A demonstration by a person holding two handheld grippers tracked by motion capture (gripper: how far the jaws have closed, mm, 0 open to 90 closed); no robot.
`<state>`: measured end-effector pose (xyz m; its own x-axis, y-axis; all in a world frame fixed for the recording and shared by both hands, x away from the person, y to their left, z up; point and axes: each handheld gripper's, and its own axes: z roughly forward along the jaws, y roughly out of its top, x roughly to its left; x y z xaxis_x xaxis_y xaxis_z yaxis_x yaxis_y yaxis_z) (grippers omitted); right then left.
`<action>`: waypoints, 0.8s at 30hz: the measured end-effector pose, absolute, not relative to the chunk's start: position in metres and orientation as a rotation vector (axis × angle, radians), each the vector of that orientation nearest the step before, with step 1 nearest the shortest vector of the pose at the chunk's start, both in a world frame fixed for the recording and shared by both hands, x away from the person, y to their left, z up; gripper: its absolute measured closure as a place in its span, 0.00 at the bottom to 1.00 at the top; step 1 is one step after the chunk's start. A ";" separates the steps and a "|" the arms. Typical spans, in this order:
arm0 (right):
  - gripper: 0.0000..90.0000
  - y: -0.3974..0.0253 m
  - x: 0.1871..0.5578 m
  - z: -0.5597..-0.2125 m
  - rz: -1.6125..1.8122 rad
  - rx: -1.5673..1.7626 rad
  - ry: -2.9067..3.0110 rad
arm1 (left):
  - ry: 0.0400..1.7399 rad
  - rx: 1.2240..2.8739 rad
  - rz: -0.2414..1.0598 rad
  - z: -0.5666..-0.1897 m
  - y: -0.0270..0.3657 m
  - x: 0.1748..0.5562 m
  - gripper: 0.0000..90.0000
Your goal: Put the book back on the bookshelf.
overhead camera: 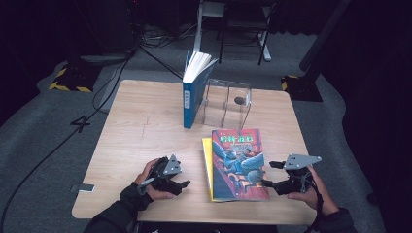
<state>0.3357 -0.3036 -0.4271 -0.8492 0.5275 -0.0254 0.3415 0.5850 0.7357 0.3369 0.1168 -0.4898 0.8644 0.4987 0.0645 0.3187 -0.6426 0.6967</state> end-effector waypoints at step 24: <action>0.17 -0.293 0.355 -0.437 1.153 0.771 2.737 | 0.568 2.316 0.213 -0.504 0.101 0.343 0.20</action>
<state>0.3546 -0.2927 -0.4368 -0.8711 0.4754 0.1232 0.4203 0.5917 0.6879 0.3426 0.1015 -0.5045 0.8887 0.4584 -0.0123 0.3377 -0.6361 0.6938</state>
